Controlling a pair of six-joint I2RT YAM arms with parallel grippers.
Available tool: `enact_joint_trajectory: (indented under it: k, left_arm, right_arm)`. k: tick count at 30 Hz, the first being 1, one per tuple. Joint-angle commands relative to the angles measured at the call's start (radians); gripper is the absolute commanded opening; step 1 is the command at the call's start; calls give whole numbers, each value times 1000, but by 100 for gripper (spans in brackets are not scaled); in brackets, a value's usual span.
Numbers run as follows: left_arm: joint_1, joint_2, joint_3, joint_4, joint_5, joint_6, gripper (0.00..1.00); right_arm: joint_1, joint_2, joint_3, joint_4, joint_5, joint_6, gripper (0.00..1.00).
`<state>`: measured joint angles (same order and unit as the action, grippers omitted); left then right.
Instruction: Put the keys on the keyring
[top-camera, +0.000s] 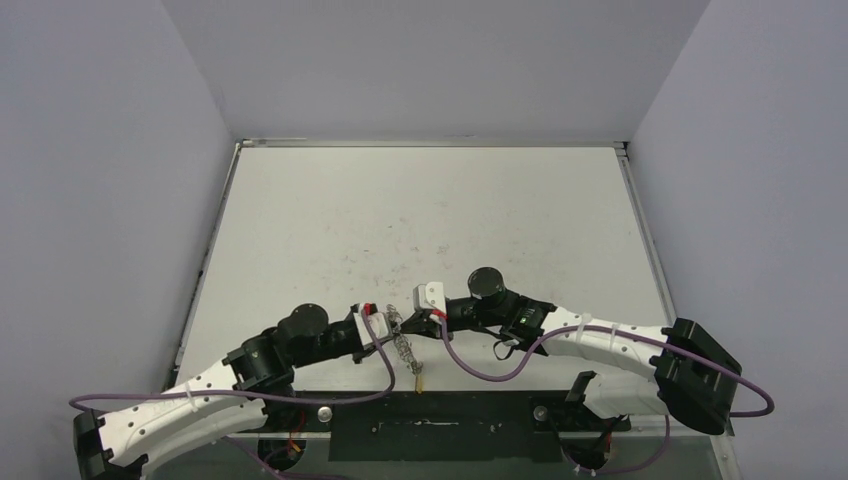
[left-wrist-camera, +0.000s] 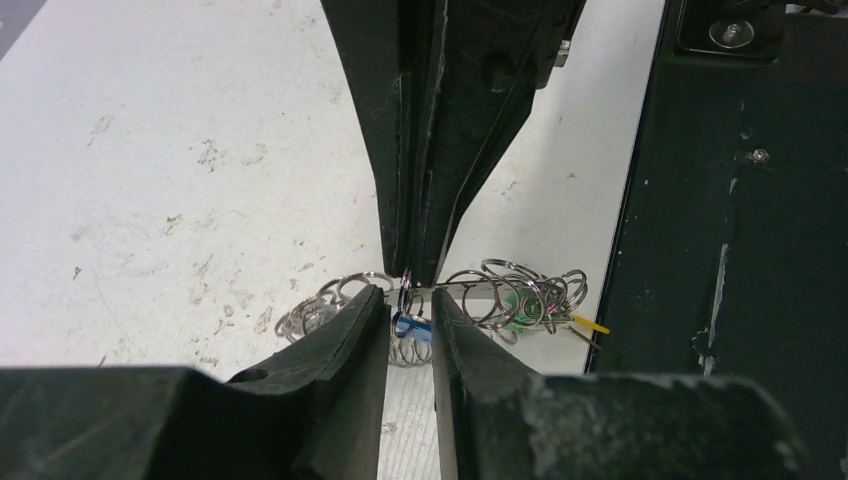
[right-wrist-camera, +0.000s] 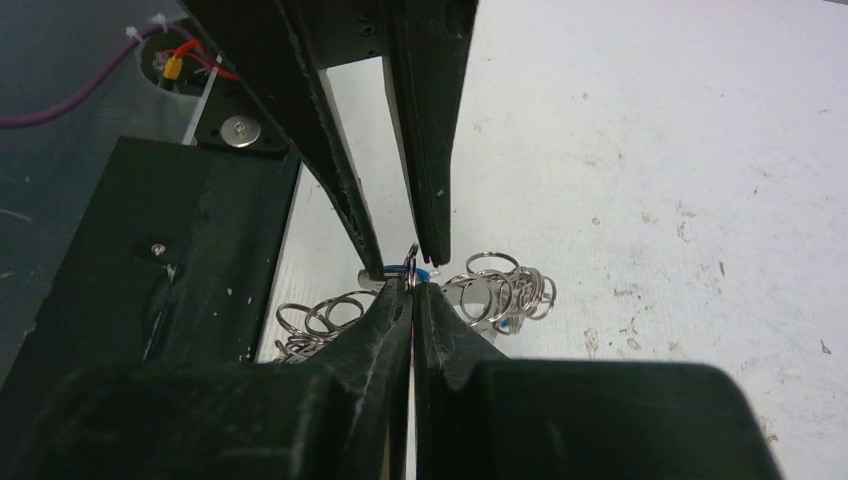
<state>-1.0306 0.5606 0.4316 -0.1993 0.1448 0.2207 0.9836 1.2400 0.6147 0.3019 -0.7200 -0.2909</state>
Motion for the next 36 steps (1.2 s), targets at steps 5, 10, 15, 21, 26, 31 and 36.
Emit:
enact_joint_trajectory:
  k: [5, 10, 15, 21, 26, 31, 36]
  left_arm:
    - [-2, -172, -103, 95, -29, -64, 31]
    - [-2, -226, -145, 118, -34, -72, 31]
    - [-2, -226, -162, 136, -42, -73, 26]
    - [-2, -197, -159, 136, -61, -71, 9]
    - [-2, -178, -162, 134, -81, -72, 0]
    - [-3, -175, -167, 143, -76, -77, 0]
    - [-2, -211, -144, 104, -69, -80, 11]
  right_arm:
    - [5, -21, -81, 371, 37, 173, 0]
    - [5, -7, -116, 489, 51, 235, 0]
    - [6, 18, -125, 561, 48, 279, 0]
    - [6, 26, -125, 573, 47, 288, 0]
    - [7, 20, -127, 571, 48, 287, 0]
    - [6, 21, -131, 577, 50, 291, 0]
    - [7, 17, -137, 573, 56, 287, 0]
